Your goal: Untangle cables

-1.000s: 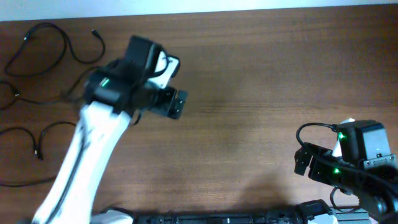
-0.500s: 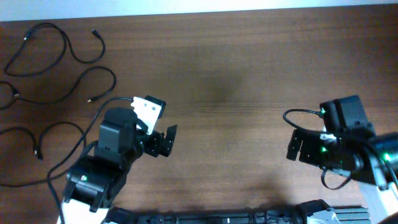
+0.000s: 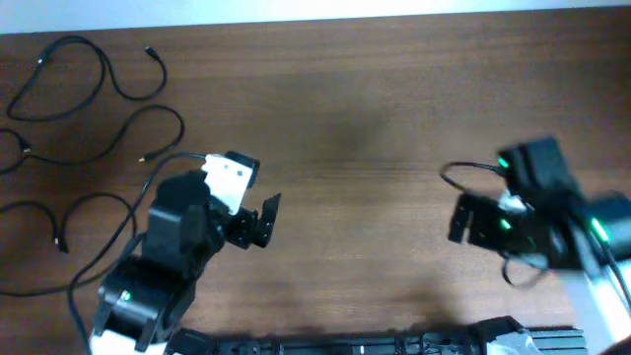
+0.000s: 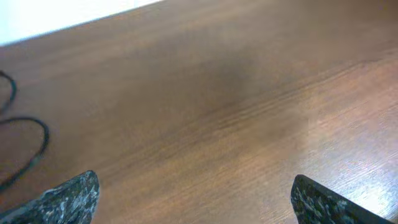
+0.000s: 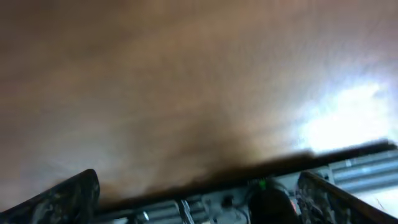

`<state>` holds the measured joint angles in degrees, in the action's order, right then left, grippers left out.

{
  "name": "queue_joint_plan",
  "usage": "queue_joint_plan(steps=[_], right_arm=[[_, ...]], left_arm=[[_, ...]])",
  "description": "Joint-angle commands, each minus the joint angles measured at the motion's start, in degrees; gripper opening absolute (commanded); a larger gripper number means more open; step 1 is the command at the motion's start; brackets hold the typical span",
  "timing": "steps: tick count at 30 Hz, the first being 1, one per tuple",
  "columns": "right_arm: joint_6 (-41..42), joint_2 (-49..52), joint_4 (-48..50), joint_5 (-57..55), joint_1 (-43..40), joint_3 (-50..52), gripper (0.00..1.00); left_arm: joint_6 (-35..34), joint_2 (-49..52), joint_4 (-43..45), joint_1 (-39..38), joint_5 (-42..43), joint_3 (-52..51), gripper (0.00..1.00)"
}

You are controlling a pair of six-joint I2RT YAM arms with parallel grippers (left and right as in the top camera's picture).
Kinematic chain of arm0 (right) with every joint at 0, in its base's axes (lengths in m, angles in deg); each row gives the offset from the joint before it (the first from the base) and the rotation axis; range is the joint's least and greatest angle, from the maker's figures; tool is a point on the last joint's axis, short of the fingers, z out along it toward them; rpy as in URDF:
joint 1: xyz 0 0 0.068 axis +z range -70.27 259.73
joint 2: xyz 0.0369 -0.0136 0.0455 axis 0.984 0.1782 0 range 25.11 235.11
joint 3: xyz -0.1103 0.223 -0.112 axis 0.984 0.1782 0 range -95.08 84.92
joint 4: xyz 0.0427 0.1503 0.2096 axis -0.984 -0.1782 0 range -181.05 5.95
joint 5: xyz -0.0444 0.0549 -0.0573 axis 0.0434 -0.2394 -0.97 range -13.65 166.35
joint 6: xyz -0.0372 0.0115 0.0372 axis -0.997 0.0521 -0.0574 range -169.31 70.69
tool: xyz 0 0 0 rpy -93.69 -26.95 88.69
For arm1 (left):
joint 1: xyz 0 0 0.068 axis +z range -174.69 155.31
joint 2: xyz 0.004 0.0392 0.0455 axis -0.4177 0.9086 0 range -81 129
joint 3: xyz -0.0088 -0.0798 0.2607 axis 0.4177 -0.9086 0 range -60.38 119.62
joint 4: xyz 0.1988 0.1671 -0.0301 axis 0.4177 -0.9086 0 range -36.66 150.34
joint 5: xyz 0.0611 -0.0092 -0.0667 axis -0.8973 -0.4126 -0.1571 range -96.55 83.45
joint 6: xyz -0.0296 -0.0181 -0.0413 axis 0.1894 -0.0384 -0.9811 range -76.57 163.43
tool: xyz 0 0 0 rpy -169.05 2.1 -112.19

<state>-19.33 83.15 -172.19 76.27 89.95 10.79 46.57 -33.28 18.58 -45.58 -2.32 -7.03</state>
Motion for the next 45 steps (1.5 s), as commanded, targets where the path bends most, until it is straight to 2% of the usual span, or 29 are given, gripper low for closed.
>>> queue_joint_plan(steps=[1, 4, 8, 13, 16, 17, 20, 45], right_arm=[[0.3, -13.6, 2.2, -3.3, 0.3, -0.3, 0.98], [0.5, -26.6, 5.0, -8.1, 0.3, -0.3, 0.98], [0.5, -35.1, 7.0, -12.9, 0.3, -0.3, 0.98], [0.5, -35.2, 7.0, -12.8, 0.3, -0.3, 0.98], [0.5, -35.2, 7.0, -12.8, 0.3, -0.3, 0.98], [0.5, -35.2, 7.0, -12.8, 0.3, -0.3, 0.98], [0.5, -35.2, 7.0, -12.9, 0.3, -0.3, 0.98], [0.5, -35.3, 6.8, -12.4, -0.9, -0.1, 0.98]], left_arm=[[1.3, -0.9, 0.2, -0.1, 0.4, -0.2, 0.99], [1.3, 0.7, 0.2, -0.1, 0.4, -0.2, 0.99], [1.3, 2.7, 0.1, -0.1, 0.4, -0.2, 0.99], [1.3, 4.0, -0.1, -0.1, -2.0, -0.2, 0.99], [1.3, 4.0, -3.9, -0.1, -9.6, -0.2, 0.99], [1.3, 4.1, -8.2, -0.1, -12.7, -0.2, 0.99], [1.3, 4.1, -11.1, -0.1, -12.7, -0.2, 0.99], [1.3, 4.1, -11.1, -0.1, -12.7, -0.2, 0.99]])
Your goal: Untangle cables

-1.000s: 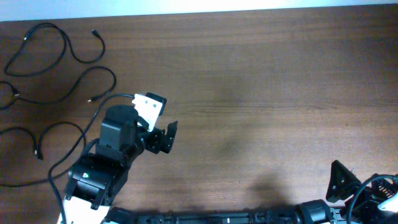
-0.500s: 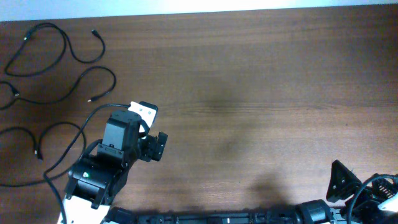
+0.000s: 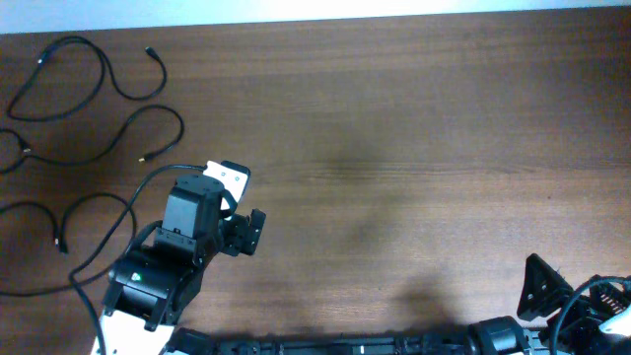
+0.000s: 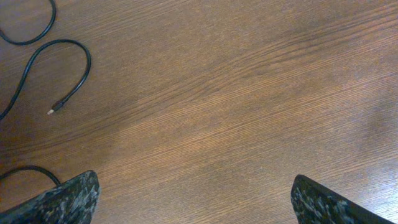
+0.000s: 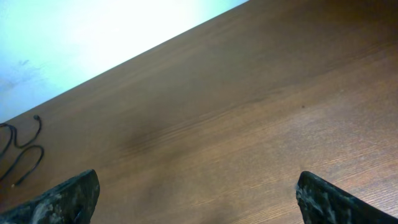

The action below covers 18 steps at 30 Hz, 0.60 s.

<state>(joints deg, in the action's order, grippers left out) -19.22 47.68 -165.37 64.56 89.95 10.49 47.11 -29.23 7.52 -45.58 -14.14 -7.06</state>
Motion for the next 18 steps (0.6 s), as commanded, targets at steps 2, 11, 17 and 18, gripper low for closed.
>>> queue_joint_plan(steps=[2, 11, 17, 18], right_arm=[[0.3, 0.2, -2.0, -1.6, -4.3, 0.5, 0.98], [-22.3, -11.5, 24.2, 8.5, -9.2, 26.8, 0.98], [-23.7, -22.2, 48.5, 11.6, -10.3, 49.5, 0.98], [-23.8, -22.3, 51.0, 12.2, -10.3, 51.6, 0.99]], left_arm=[[0.7, 0.0, 0.0, -0.1, -0.8, -0.2, 0.99], [0.7, 0.0, 0.0, -0.1, -0.8, -0.2, 0.99], [0.7, 0.0, 0.0, -0.1, -0.8, -0.2, 0.99], [0.7, 0.0, 0.0, -0.1, -0.8, -0.2, 0.99]])
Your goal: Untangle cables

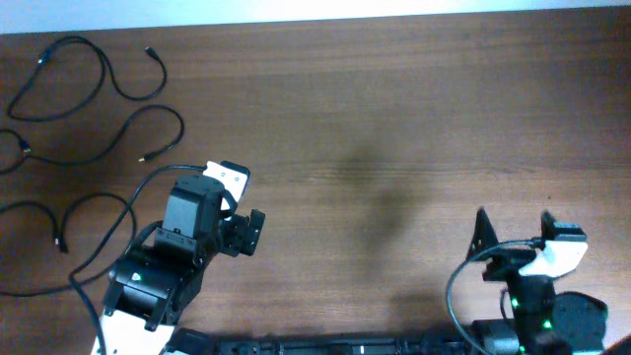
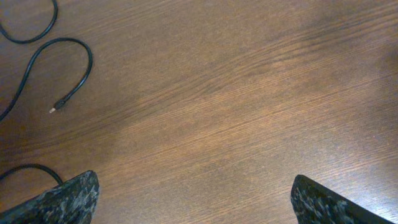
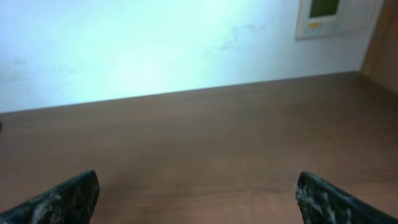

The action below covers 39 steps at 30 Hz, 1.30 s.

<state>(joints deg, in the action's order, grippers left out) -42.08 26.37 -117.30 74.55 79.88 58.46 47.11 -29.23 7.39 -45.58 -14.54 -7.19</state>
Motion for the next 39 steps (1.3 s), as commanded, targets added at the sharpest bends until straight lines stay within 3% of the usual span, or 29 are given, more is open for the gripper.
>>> queue_joint_plan(steps=[1, 6, 11, 15, 18, 24, 34, 39], right_arm=[[-1.0, -1.0, 5.7, 2.3, -0.3, 5.8, 0.98], [-1.6, -1.0, 14.6, 2.3, -0.3, 13.7, 0.98], [-12.8, -1.0, 23.1, 9.3, -0.3, 20.1, 0.98], [-12.7, -1.0, 25.7, 9.3, -0.2, 23.0, 0.98], [-2.7, -1.0, 29.0, 5.1, -0.2, 26.0, 0.98], [-2.2, -1.0, 33.2, 1.5, -0.2, 26.1, 0.98], [-2.3, -1.0, 28.7, 2.6, -0.2, 26.1, 0.98], [-8.3, -1.0, 28.5, 2.8, -0.2, 26.1, 0.98]], left_arm=[[0.7, 0.0, 0.1, -0.1, -0.4, -0.1, 0.99], [0.7, 0.0, 0.1, -0.1, -0.4, -0.1, 0.99], [0.7, 0.0, 0.1, -0.1, -0.4, -0.1, 0.99], [0.7, 0.0, 0.1, -0.1, -0.4, -0.1, 0.99], [0.7, 0.0, 0.1, -0.1, -0.4, -0.1, 0.99], [0.7, 0.0, 0.1, -0.1, -0.4, -0.1, 0.99], [0.7, 0.0, 0.1, -0.1, -0.4, -0.1, 0.99], [0.7, 0.0, 0.1, -0.1, -0.4, -0.1, 0.99]])
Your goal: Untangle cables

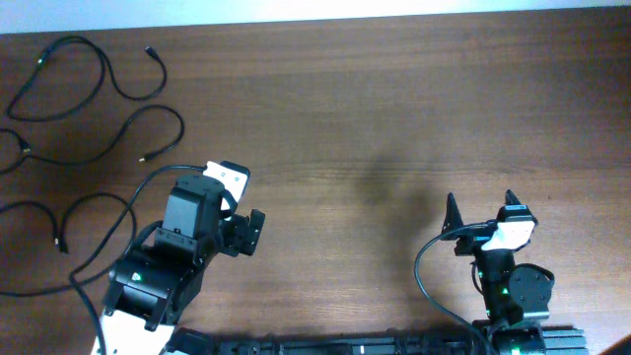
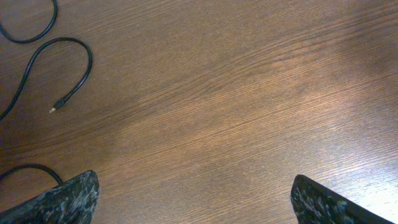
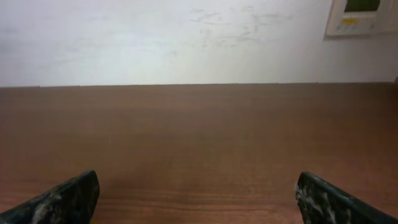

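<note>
Three black cables lie in loose loops at the table's far left: one at the back, one below it, one nearest the front. None crosses another in the overhead view. My left gripper is open over bare wood to their right. Its wrist view shows the middle cable with its plug end, far from the fingers. My right gripper is open near the front right edge, far from every cable, with only table between its fingers.
The wooden table stretches between the arms. A white wall with a small control panel stands beyond its far edge. Each arm trails its own black lead near the front edge.
My right arm has shifted left along the front edge, and its camera now looks level across the table at the wall. The left arm and the cables have not moved.
At first my right gripper was out over the table's right side and the left one stood slightly further back. Then the right arm was drawn back to the front right corner and the left had pulled in. The right arm now sits at the front edge, open.
</note>
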`<state>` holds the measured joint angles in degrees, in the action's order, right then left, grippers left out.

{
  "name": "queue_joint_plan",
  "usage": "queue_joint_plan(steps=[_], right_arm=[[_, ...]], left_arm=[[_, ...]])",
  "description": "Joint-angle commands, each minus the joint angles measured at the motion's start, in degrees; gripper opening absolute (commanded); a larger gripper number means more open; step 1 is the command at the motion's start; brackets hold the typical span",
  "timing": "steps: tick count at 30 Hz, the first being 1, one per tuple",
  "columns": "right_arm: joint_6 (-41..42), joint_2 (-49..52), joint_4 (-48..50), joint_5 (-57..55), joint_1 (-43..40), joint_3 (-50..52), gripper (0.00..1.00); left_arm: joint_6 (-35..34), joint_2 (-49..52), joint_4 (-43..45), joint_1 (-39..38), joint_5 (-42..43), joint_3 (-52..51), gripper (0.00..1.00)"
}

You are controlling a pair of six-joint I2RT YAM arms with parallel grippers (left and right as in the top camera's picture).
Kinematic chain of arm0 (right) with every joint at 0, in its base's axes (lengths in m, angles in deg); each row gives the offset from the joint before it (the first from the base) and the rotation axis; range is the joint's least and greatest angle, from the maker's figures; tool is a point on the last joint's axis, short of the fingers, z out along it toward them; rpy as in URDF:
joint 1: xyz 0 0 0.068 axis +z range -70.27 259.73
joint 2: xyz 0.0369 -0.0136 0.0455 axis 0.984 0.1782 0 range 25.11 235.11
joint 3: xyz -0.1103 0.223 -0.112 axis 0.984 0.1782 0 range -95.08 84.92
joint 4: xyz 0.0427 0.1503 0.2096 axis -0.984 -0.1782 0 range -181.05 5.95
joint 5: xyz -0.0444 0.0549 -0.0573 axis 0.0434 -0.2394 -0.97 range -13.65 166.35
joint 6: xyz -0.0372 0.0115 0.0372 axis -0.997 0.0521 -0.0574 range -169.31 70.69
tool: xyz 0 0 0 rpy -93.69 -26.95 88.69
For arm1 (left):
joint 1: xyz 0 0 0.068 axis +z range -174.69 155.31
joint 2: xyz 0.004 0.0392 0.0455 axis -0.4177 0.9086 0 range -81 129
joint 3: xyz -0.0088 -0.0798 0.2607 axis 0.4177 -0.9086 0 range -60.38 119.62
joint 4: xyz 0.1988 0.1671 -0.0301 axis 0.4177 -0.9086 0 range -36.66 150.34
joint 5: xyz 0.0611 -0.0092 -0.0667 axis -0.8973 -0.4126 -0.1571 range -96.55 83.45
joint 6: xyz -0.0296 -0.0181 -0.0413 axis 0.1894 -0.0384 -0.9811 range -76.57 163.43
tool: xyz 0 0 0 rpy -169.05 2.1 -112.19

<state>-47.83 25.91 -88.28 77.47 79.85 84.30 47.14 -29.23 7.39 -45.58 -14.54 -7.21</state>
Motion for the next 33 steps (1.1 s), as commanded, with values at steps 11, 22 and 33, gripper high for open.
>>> queue_joint_plan(steps=[11, 22, 33], right_arm=[[-1.9, -0.6, -0.5, -0.3, -0.2, 0.3, 0.98], [-0.6, -0.6, -0.5, -0.3, -0.2, 0.3, 0.98], [-0.6, -0.5, -0.3, -0.3, -0.2, 0.3, 0.98]], left_arm=[[0.7, 0.0, 0.1, -0.1, -0.4, 0.0, 0.99], [0.7, 0.0, 0.1, -0.1, -0.4, 0.0, 0.99], [0.7, 0.0, 0.1, -0.1, -0.4, 0.0, 0.99]])
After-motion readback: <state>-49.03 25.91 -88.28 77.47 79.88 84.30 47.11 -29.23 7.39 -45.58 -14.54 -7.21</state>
